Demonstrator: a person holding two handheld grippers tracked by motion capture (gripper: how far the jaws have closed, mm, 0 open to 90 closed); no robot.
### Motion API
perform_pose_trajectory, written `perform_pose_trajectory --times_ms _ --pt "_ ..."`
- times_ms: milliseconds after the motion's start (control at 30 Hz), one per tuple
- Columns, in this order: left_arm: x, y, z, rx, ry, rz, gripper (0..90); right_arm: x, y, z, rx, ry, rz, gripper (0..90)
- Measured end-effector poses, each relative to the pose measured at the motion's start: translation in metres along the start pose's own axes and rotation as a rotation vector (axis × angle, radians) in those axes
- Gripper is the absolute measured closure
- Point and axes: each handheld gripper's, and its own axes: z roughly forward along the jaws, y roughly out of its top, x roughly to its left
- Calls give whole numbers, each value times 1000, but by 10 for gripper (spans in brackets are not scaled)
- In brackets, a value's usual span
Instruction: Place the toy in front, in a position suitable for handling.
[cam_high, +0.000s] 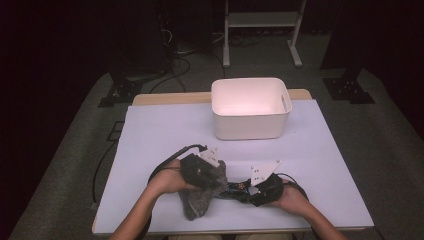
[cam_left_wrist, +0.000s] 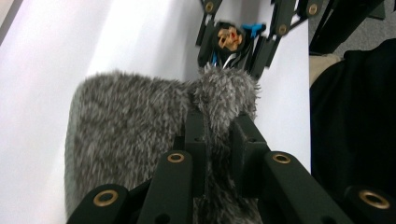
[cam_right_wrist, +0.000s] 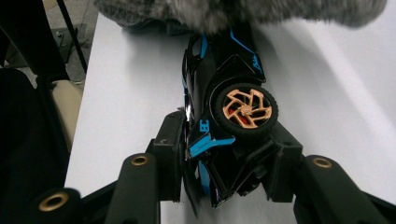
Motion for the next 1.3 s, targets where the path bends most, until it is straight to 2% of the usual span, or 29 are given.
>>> perform_pose_trajectory --times_ms 167,267,400,467,500,533,567,600,633,700,733,800,900,1000,1067,1100,1133,1167,1300 --pt "2 -14 -10 2 17 -26 791 0 0 0 1 0 -1 558" --pt "4 -23 -15 25 40 -42 790 0 0 0 1 0 1 558" --pt "5 -29 -18 12 37 -62 790 0 0 0 1 2 -2 558" --pt "4 -26 -17 10 28 -56 790 -1 0 0 1 2 -1 558" --pt "3 -18 -14 0 12 -39 790 0 1 0 2 3 1 558" --pt "3 -18 -14 0 12 -39 790 0 1 0 2 3 1 558" --pt "2 -13 -12 1 8 -21 790 0 1 0 2 2 0 558" --pt "-1 -2 -6 8 2 5 790 0 1 1 1 1 1 558" --pt "-1 -2 -6 8 2 5 790 0 1 1 1 1 1 558" --pt "-2 5 -1 41 14 24 790 0 1 1 1 1 10 550" --pt "-2 7 1 47 18 24 790 0 0 1 0 -1 17 528" --pt "0 5 0 45 11 15 790 -1 0 2 4 3 37 415" --pt "1 1 -1 28 -1 2 791 0 -2 -2 9 4 34 400" --pt "1 1 -1 22 -5 -4 790 -1 -6 -8 -2 -4 55 426" --pt "0 5 0 26 -6 0 790 -2 -7 -12 -15 0 65 488" --pt "0 8 0 29 -10 8 790 -2 -8 -13 -19 1 66 546" --pt "-1 16 3 12 -28 26 791 -1 -6 -12 -15 -8 48 563" --pt "-1 16 3 12 -28 26 791 -1 -6 -12 -15 -8 48 563" --pt "-5 37 18 16 -53 70 793 1 -6 -12 -13 -14 24 567"
